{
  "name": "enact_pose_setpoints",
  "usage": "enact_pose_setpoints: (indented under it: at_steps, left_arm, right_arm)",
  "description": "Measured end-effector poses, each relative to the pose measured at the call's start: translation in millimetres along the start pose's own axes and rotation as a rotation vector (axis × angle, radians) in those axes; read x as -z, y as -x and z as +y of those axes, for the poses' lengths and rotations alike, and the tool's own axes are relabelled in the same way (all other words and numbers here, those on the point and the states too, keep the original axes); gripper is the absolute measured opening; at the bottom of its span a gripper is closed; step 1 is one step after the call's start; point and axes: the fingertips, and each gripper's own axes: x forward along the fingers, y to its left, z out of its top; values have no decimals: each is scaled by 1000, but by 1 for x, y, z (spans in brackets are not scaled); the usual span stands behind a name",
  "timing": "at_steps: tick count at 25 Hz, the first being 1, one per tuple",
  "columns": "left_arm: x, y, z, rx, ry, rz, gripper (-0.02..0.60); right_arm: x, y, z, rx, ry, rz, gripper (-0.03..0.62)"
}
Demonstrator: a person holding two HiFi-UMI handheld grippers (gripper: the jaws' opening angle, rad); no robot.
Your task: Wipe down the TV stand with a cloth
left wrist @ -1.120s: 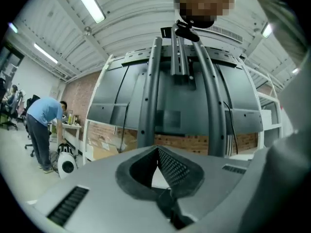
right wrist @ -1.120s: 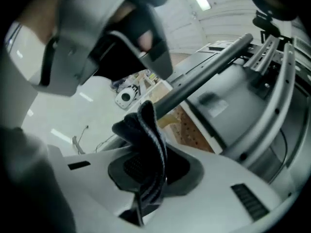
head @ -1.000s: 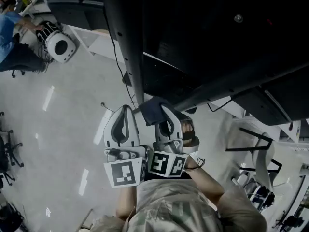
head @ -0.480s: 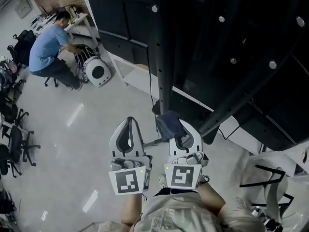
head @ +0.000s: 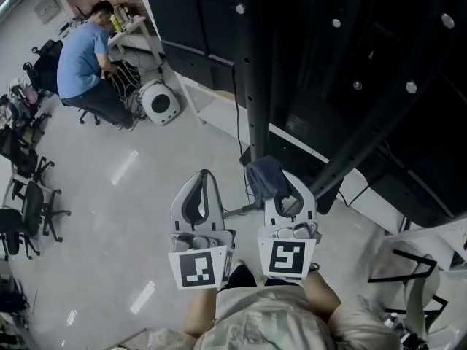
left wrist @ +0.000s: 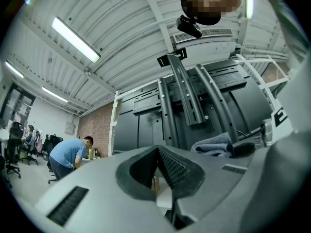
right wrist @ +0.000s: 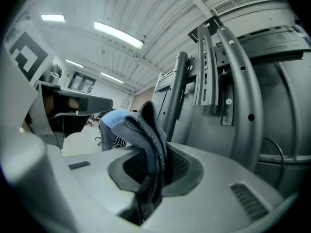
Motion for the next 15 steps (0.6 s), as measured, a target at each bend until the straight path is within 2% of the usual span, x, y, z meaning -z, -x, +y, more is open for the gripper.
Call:
enact_pose_setpoints:
  at_steps: [3,5,10,15]
  left_arm:
    - [-6,-7,15,28,9,-29,15]
    - [-7,-15,22,73,26,-49,15]
    - [-5,-48,45,253,72,-83,15]
    - [-17,-54,76,447,106,-141,15]
  right_arm:
    - [-9,-5,4,41,-2,-5,58]
    - [-14,-8,7,84,-1,-6,58]
    - [-27,-26,13,270,-30,18,58]
    - [-53,-15,38,485,-34,8,58]
